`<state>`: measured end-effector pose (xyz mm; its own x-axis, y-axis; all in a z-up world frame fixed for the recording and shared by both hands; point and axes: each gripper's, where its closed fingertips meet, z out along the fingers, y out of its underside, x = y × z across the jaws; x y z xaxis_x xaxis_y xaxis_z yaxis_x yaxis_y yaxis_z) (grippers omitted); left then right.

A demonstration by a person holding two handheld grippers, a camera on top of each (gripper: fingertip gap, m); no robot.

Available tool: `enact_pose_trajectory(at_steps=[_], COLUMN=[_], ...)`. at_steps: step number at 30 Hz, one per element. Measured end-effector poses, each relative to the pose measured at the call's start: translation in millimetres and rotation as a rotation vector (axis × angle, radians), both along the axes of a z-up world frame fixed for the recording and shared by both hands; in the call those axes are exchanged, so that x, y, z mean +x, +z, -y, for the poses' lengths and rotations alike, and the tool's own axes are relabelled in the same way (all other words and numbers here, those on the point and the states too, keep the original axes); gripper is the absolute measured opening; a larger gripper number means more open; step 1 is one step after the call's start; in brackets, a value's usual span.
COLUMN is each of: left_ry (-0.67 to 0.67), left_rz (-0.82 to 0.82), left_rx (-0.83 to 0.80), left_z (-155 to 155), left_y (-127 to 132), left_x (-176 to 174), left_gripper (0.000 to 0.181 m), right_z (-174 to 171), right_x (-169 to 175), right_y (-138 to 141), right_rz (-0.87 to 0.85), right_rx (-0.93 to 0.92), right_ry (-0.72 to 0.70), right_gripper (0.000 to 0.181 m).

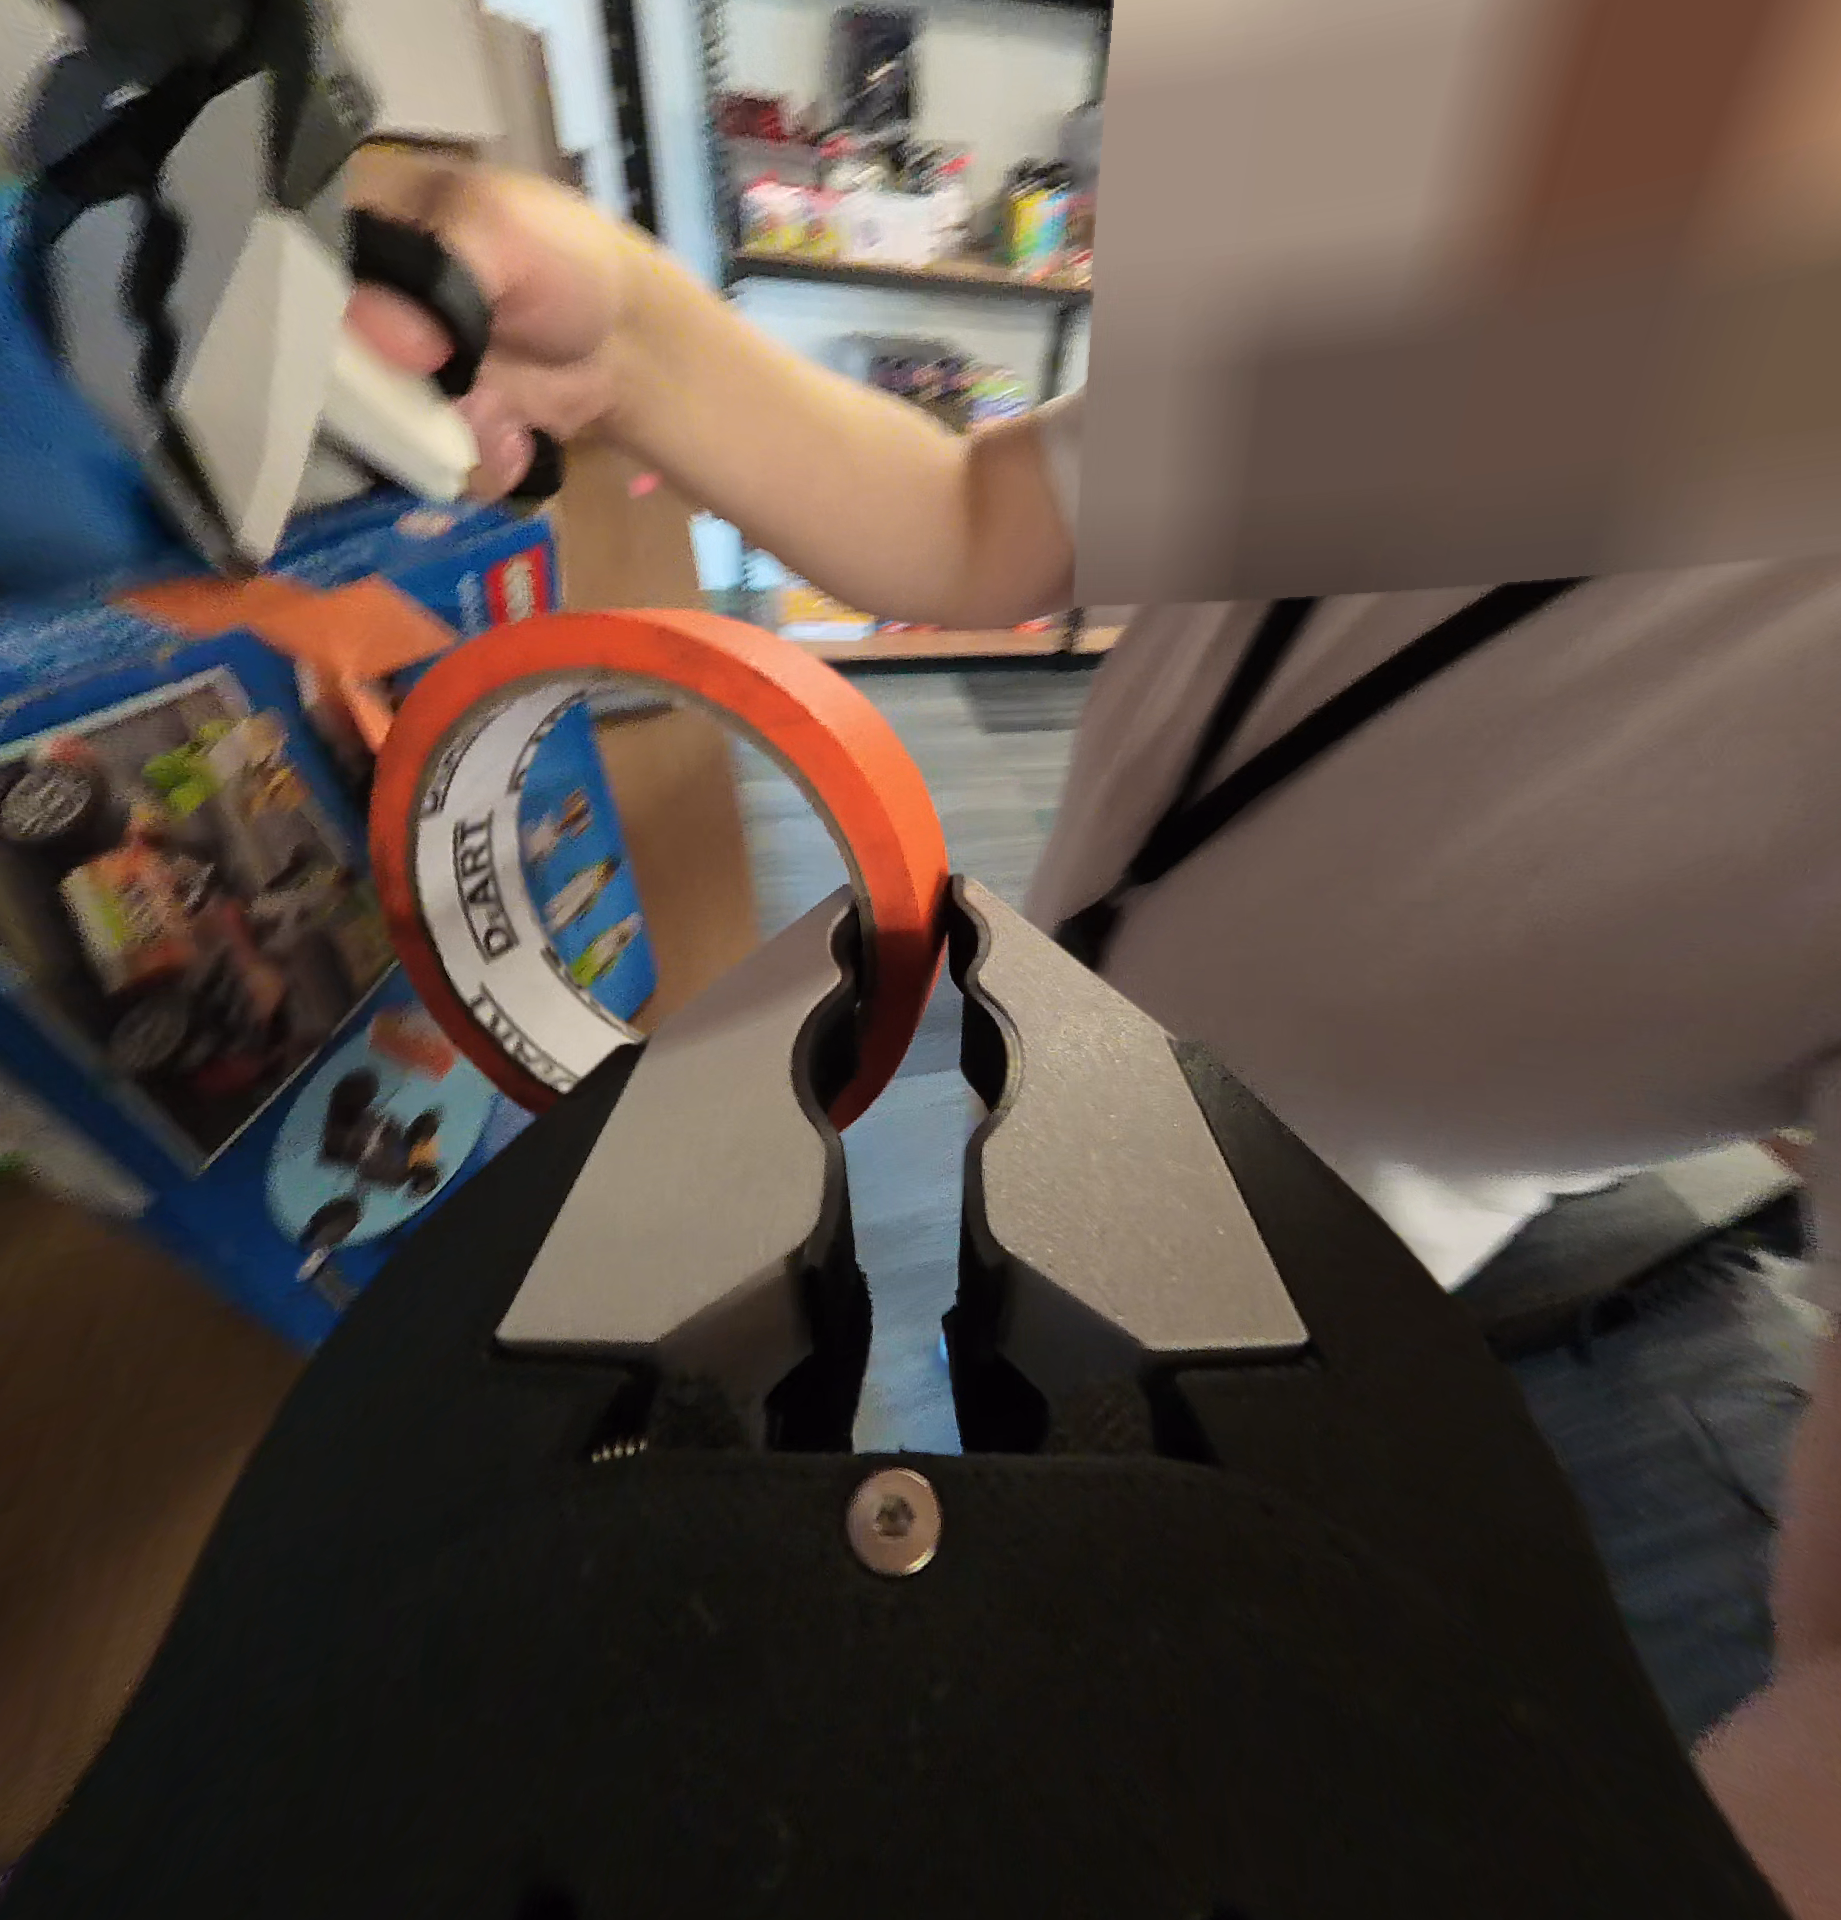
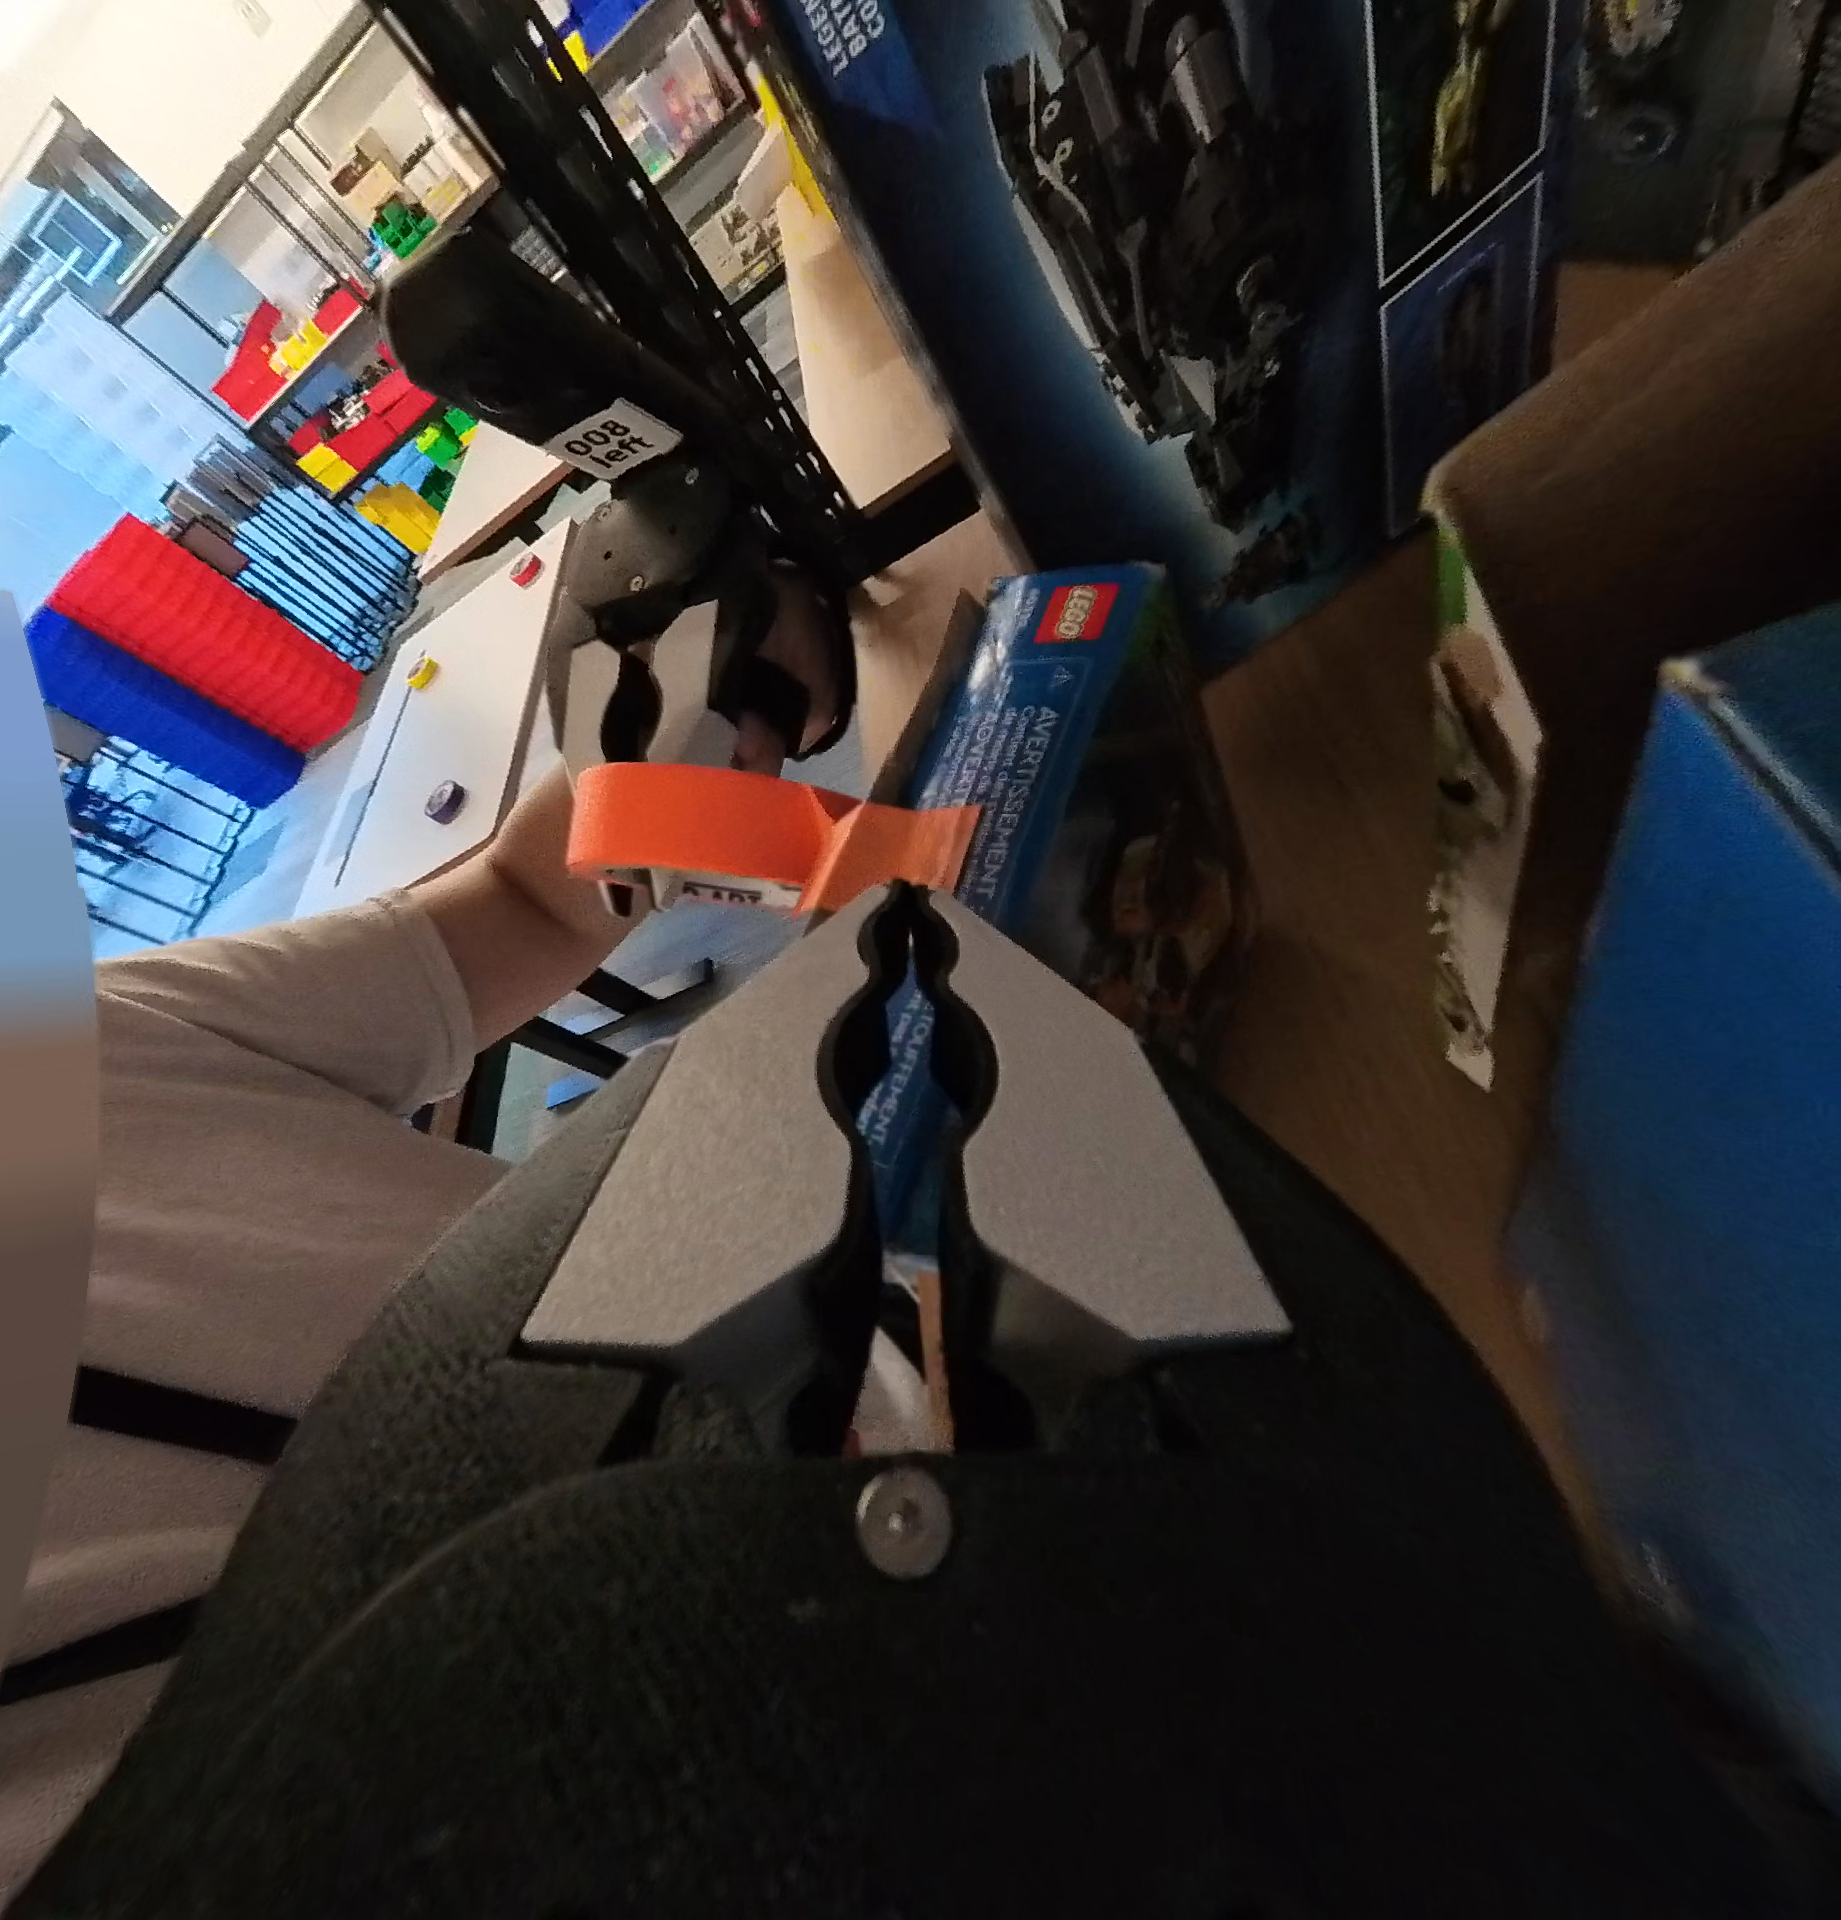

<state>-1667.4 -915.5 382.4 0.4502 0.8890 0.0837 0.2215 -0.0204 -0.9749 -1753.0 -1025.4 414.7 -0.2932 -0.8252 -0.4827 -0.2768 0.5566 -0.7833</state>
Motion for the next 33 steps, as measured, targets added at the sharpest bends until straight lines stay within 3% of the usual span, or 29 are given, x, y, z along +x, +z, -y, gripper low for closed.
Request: enact_pose_trajectory(at_steps=[10, 25, 28, 33], left_ry=[0.14, 0.264, 0.312, 0.321], left_rz=[0.205, 0.287, 0.486, 0.464], left_rx=[-0.297, -0.42, -0.443, -0.437], left_z=[9, 27, 41, 38], left_y=[-33, -65, -98, -109], left_x=[-11, -12, 1, 1], left_gripper=[0.009, 0.01, 0.008, 0.007], right_z=[1, 1, 4, -1], right_x=[-3, -1, -5, 0], right_y=[-1, -3, -2, -1], right_rz=[-0.008, -0.064, -0.063, -0.028], right_rx=[-0.024, -0.065, -0.086, -0.072], right_ry=[-0.004, -0.005, -0.018, 0.009], right_gripper=[0.0, 0.0, 0.0, 0.0])
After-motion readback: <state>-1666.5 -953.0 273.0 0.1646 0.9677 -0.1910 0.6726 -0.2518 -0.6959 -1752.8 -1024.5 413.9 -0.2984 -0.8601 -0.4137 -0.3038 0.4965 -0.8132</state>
